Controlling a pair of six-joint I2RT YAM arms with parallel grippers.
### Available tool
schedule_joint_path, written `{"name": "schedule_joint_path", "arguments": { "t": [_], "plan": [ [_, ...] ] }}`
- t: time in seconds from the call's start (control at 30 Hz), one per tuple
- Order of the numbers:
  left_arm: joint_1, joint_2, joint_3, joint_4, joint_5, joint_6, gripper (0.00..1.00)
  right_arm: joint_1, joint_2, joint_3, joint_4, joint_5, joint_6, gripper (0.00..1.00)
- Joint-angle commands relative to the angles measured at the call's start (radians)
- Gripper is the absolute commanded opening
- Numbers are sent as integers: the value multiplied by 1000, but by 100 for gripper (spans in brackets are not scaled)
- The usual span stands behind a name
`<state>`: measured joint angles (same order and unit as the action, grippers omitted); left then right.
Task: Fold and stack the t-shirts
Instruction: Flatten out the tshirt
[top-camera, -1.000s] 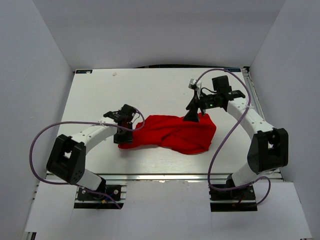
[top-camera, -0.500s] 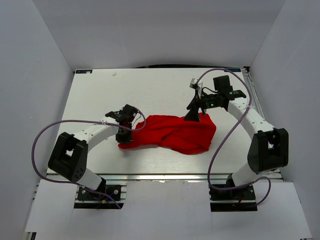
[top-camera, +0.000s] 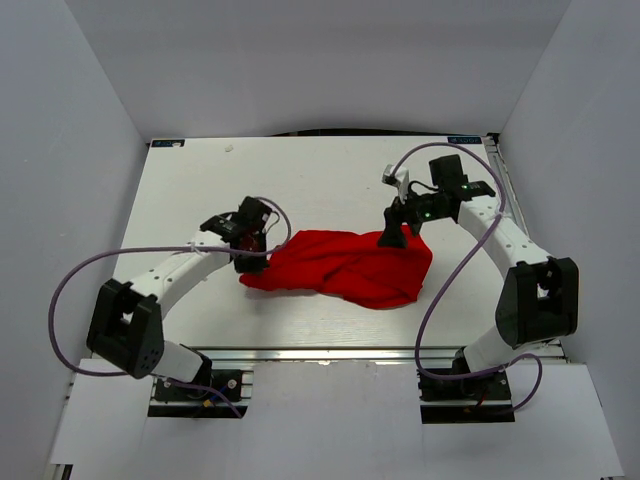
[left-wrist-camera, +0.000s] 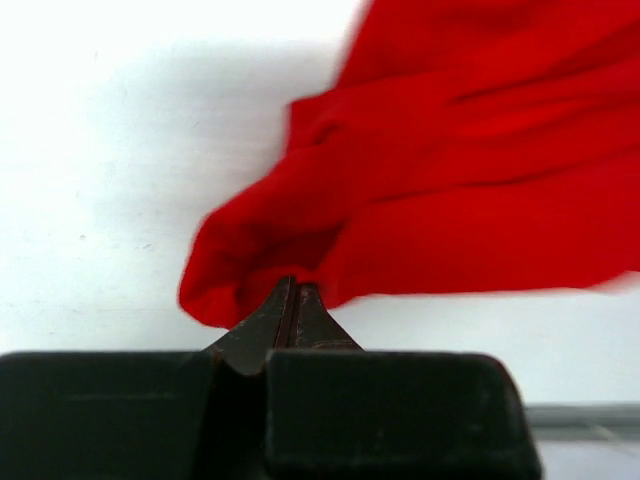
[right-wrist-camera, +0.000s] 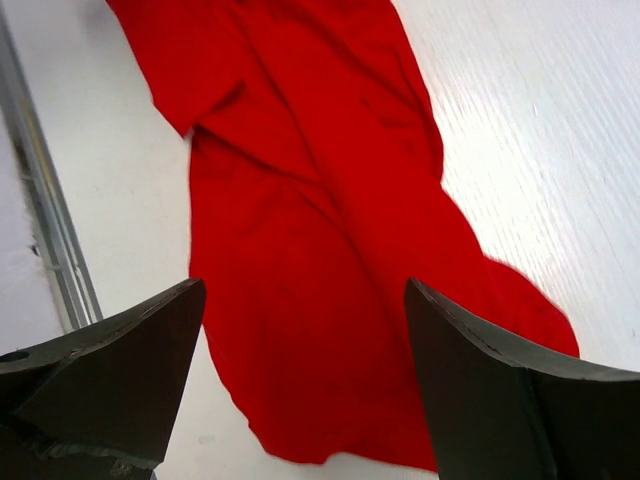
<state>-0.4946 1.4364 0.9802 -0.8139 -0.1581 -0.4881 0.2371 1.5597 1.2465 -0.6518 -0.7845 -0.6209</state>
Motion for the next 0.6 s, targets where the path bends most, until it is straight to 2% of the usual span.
{"name": "schedule_joint_path", "arguments": {
  "t": [0.0,0.2,0.57],
  "plan": [
    [8,-140,164,22,69,-50,0,-30,-59,-31,-17,74,-28,87],
    [82,-191,421,59,97,-75,0,-85,-113,-48,-11,68,-59,88],
    [166,-191,569,225,222,-148,0,-102,-89,-61,20,16,-33,88]
  ]
}}
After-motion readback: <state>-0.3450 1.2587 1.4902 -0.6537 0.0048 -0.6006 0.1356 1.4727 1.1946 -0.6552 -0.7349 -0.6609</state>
